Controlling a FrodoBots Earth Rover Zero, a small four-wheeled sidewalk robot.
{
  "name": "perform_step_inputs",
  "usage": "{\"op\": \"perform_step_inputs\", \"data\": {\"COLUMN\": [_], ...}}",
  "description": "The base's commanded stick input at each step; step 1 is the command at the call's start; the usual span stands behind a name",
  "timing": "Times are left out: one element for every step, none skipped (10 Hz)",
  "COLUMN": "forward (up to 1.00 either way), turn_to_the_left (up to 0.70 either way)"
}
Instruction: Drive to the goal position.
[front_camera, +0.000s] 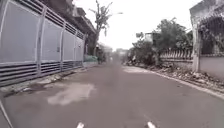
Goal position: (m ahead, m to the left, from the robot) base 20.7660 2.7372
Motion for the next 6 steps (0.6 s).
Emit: {"op": "perform_step_inputs", "data": {"forward": [0.70,0.70,0.70,0.70,0.70,0.66], "turn_to_the_left": [0.00,0.00,0.00,0.00,0.00,0.00]}}
